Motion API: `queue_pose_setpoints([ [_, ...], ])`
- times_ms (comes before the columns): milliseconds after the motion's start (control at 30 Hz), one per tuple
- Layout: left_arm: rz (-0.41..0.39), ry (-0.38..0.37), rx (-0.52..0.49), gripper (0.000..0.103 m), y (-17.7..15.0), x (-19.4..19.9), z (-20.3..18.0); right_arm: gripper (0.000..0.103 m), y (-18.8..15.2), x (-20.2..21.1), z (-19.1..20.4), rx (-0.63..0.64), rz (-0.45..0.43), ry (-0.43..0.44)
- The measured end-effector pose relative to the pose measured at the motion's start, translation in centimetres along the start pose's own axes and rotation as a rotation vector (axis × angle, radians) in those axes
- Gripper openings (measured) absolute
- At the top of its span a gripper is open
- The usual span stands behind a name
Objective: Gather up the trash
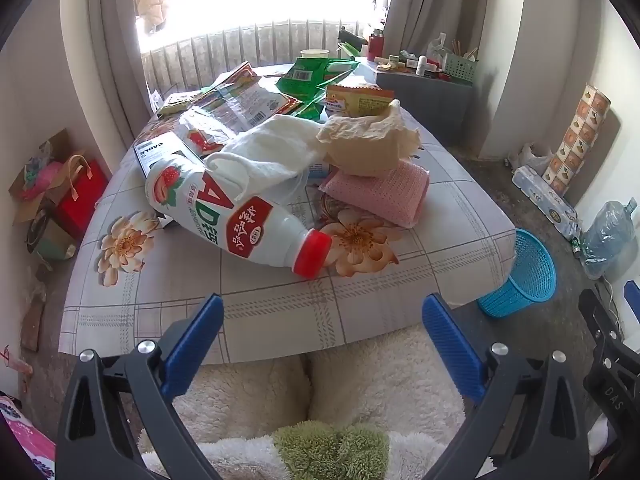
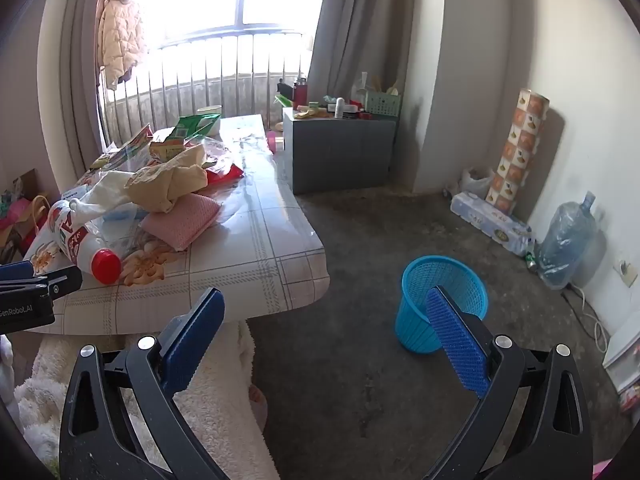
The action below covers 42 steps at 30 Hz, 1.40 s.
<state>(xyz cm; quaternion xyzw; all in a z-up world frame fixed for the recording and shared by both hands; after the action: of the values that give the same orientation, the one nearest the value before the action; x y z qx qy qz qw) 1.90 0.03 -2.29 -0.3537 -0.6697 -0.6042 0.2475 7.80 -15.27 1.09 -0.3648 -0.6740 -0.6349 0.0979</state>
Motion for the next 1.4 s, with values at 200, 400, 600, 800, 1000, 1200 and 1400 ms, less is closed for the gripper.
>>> queue_pose_setpoints([
  [200,-0.007,-0.002,0.009,0.097,-0.01,0.29,-0.06,0.096,-0.02,0.05,0.06,0.003,0.001,-0.001],
  [400,-0.005,-0.003,0.008,0.097,-0.05,0.32,0.07,0.096,-0.21,0.07,-0.01,0.004,0.0,-0.003],
  [600,-0.003,-0.001,0.013,0.097,-0.22,0.1,0.27,0.096,-0.56,0.12,-0.23,0.007,-0.001,-0.004],
  [800,-0.003,0.0,0.016,0.097,-0.22,0.05,0.38,0.096,-0.49,0.21,-0.26,0.007,0.0,-0.003],
  [1000,0.0,0.001,0.018,0.097,-0.26,-0.05,0.48,0.096,-0.5,0.31,-0.22,0.008,0.001,0.005],
  [1200,0.0,0.0,0.017,0.097,-0.25,-0.07,0.48,0.096,-0.42,0.24,-0.36,0.009,0.002,0.005],
  [1400,0.0,0.0,0.017,0.097,-0.27,-0.07,0.48,0.096,-0.4,0.14,-0.42,0.01,0.0,0.003],
])
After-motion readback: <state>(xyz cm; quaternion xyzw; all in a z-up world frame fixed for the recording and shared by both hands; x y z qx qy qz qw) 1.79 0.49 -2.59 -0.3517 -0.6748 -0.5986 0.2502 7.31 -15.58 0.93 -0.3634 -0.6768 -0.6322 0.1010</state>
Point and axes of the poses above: each gripper's, at about its wrist camera, not at the fingertips, and x roughly against the way its jaws point, z to its left, y to its top, the point moved 3 cm from there along -x, roughly the way its jaws point, and after that the axes turned 11 degrees about -y, right-handed, at the moved point
